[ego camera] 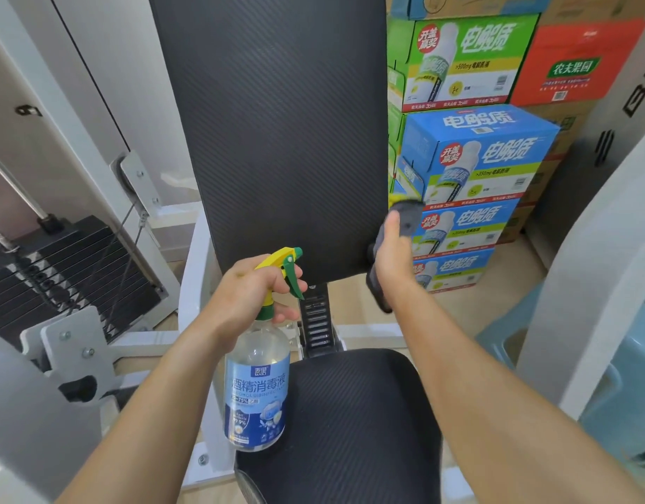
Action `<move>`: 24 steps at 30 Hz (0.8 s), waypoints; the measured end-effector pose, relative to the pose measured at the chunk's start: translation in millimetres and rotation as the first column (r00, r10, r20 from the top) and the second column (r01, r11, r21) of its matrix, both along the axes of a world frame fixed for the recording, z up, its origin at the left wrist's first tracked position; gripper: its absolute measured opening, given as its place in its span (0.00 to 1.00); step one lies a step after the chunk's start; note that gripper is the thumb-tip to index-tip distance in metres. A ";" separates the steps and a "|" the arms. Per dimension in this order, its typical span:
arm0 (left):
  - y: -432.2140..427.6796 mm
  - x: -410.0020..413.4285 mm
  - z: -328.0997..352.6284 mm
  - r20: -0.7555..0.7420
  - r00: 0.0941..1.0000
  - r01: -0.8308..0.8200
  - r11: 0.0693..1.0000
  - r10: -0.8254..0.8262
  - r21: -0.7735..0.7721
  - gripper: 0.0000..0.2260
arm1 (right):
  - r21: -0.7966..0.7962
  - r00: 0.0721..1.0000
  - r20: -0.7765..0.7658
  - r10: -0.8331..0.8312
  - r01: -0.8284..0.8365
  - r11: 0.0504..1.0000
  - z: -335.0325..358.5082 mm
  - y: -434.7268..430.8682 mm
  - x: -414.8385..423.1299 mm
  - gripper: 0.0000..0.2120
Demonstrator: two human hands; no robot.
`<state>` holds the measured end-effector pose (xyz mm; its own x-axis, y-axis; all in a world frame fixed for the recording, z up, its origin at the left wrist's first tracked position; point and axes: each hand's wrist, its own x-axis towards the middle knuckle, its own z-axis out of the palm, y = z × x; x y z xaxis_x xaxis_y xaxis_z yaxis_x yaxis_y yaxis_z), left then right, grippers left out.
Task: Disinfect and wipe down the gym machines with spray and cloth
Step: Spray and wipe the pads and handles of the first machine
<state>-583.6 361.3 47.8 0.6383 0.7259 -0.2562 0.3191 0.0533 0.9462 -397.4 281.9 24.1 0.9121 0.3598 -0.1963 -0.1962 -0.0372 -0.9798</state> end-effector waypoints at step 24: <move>28.8 -102.2 -16.1 -0.075 0.956 -0.289 0.954 0.283 -0.081 0.08 | 0.086 0.969 -0.175 0.174 -0.161 0.983 -5.1 32.9 -92.0 0.10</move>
